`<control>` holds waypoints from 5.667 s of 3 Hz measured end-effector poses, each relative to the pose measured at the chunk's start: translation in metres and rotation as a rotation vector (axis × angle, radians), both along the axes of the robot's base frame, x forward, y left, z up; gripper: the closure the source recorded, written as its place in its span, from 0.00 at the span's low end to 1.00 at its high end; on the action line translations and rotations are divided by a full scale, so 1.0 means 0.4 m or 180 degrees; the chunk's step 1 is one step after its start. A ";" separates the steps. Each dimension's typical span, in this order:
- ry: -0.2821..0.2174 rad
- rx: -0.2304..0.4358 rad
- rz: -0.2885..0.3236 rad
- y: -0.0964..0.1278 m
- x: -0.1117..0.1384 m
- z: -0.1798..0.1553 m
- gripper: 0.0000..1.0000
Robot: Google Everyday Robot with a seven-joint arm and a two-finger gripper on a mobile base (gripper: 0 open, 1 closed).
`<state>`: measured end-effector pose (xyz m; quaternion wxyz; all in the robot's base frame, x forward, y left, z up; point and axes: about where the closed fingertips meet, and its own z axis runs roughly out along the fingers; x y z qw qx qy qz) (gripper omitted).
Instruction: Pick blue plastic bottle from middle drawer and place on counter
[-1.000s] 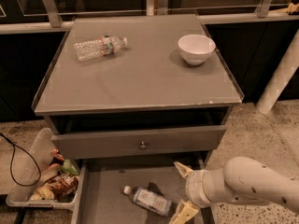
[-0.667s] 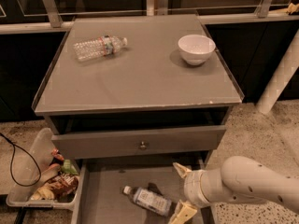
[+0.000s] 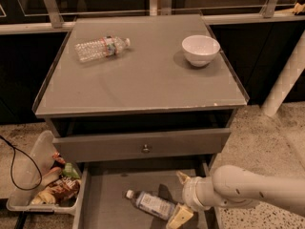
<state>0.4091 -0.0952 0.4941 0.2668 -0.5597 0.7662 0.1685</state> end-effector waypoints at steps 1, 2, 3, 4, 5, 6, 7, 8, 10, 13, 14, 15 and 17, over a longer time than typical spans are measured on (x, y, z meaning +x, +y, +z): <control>0.0025 0.0064 -0.0144 -0.004 0.030 -0.097 0.00; 0.0115 0.0194 -0.0120 0.015 0.016 -0.173 0.00; 0.0212 0.0321 -0.0009 0.068 -0.021 -0.228 0.00; 0.0231 0.0372 0.0003 0.105 -0.042 -0.276 0.00; 0.0173 0.0336 -0.0113 0.120 -0.033 -0.310 0.00; 0.0148 0.0326 -0.0136 0.118 -0.026 -0.311 0.19; 0.0148 0.0326 -0.0135 0.118 -0.026 -0.311 0.42; 0.0148 0.0326 -0.0135 0.118 -0.026 -0.311 0.66; 0.0126 0.0352 -0.0085 0.115 -0.030 -0.288 1.00; -0.0225 0.0634 0.0333 -0.004 0.001 0.043 1.00; -0.0302 0.0621 0.0609 -0.041 0.004 0.198 1.00; -0.0343 0.0517 0.0898 -0.049 -0.028 0.332 1.00; -0.0590 0.0277 0.1128 -0.042 -0.033 0.614 1.00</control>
Offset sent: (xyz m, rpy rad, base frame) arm -0.0001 0.0126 -0.1048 0.1098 0.0701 -0.0318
